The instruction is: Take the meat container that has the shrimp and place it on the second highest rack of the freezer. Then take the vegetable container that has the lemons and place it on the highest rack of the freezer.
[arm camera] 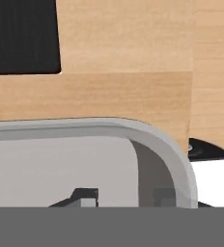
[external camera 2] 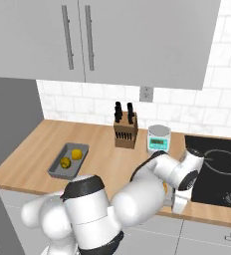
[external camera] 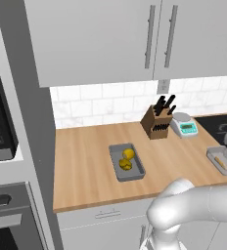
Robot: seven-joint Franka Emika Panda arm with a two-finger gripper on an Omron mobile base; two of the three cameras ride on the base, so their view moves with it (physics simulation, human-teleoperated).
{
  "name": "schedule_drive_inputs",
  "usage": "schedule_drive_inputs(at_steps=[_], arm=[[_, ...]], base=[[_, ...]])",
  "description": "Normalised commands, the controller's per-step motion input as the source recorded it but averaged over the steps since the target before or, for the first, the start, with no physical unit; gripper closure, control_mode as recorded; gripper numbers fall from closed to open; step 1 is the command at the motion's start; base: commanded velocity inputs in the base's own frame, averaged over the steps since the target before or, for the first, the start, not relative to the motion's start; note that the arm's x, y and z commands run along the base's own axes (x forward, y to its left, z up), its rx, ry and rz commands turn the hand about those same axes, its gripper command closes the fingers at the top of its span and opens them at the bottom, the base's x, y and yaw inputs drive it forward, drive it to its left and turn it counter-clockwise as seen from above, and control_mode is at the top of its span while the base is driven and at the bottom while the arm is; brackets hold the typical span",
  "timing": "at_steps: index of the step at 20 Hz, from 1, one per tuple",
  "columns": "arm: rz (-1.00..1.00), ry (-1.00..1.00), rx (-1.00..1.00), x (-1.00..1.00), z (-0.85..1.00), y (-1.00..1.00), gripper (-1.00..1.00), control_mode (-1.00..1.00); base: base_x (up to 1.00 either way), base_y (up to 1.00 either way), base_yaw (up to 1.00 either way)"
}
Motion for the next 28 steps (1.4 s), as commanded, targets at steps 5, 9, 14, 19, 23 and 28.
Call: schedule_drive_inputs(at_steps=[5,9,14,19,23,28], arm=[[0.00,-0.02,0.18,-0.55,0.03,-0.05,1.00,-1.00],[0.01,-0.05,0.21,-0.73,0.35,0.00,1.00,-1.00],[0.27,-0.17,-0.01,-0.38,0.88,0.24,1.00,-1.00],[0.51,-0.19,-0.12,-0.25,0.95,0.71,1.00,-1.00],[0.61,-0.12,-0.15,-0.06,0.98,0.85,1.00,-1.00],[0.46,-0.13,-0.03,-0.10,1.00,0.94,1.00,-1.00]], base=[[0.00,0.00,0.00],[0.00,0.00,0.00],[0.00,0.00,0.00],[0.00,0.00,0.00],[0.00,0.00,0.00],[0.00,0.00,0.00]])
